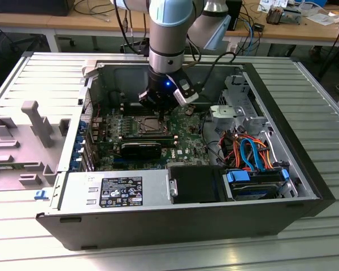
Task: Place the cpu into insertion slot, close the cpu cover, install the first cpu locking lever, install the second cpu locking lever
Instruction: 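Install the first cpu locking lever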
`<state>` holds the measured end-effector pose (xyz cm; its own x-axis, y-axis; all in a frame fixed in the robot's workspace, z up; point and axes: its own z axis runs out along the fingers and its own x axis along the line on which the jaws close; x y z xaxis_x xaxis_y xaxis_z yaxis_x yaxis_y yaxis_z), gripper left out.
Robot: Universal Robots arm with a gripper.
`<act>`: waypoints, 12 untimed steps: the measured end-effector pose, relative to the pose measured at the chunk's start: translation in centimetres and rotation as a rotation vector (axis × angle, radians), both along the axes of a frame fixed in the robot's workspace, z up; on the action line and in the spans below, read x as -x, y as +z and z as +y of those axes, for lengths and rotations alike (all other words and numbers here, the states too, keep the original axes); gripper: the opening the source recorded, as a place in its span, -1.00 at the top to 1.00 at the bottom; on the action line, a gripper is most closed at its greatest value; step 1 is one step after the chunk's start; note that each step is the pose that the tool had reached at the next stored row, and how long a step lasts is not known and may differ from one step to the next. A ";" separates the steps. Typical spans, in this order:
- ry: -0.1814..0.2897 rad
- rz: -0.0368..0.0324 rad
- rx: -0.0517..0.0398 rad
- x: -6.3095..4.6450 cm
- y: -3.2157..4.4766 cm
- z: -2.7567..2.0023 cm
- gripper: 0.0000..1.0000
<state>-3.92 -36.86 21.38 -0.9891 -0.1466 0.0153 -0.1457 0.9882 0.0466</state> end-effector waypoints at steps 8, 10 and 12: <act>-0.002 -0.0001 -0.0001 0.0 2.10 -0.03 0.79; -0.002 0.0000 -0.0002 0.0 2.47 -0.02 0.79; -0.002 -0.0001 -0.0002 0.0 2.74 -0.02 0.79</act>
<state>-3.92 -36.88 24.12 -0.9894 -0.1443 0.0152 -0.1435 0.9885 0.0468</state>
